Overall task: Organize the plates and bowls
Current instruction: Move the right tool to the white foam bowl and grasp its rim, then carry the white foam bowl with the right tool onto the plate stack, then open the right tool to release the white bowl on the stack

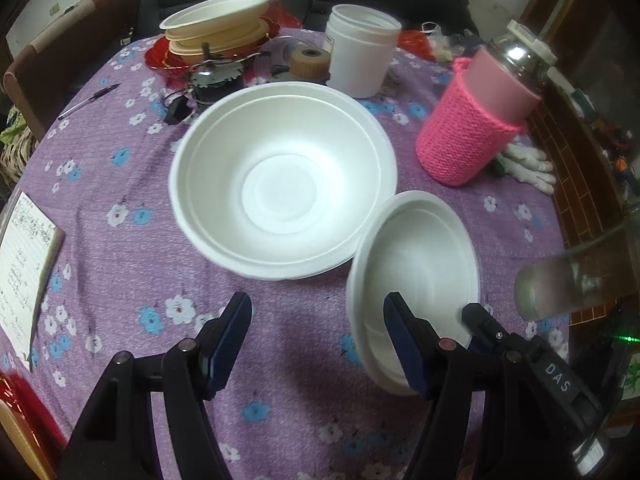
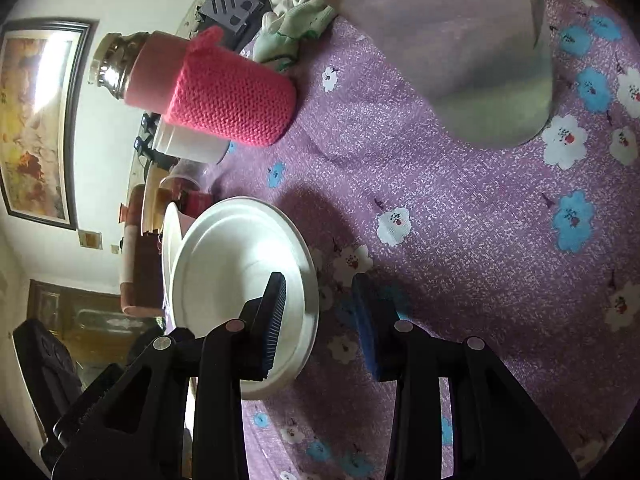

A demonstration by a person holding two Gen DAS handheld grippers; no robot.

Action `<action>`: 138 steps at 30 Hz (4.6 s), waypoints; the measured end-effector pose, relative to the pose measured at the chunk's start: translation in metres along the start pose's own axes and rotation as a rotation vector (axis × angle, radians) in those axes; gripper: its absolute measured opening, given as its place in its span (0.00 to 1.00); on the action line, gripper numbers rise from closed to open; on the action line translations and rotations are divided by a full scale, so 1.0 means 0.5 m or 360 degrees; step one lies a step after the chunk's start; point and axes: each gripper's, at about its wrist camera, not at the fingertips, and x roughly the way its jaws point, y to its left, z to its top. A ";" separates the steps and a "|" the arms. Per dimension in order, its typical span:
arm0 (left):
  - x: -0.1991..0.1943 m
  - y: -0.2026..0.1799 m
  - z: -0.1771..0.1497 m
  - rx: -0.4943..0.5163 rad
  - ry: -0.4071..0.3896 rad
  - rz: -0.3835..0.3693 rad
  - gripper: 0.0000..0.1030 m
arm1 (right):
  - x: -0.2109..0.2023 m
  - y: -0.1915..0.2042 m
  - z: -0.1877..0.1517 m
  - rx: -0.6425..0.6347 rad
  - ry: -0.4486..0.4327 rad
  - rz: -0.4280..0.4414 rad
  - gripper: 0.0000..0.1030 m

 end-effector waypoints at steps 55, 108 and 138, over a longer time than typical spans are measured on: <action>-0.156 0.164 -0.158 -0.0029 -0.0201 -0.0055 0.09 | -0.056 0.167 -0.206 -0.0394 -0.0031 0.0221 0.12; -0.341 0.714 -0.500 -0.0434 -0.0318 0.0273 0.16 | 0.113 0.496 -0.841 -0.1497 0.0316 0.0138 0.13; -0.458 0.602 -0.447 -0.0249 -0.0602 0.0330 0.63 | 0.077 0.396 -0.643 -0.1139 0.0092 0.0204 0.18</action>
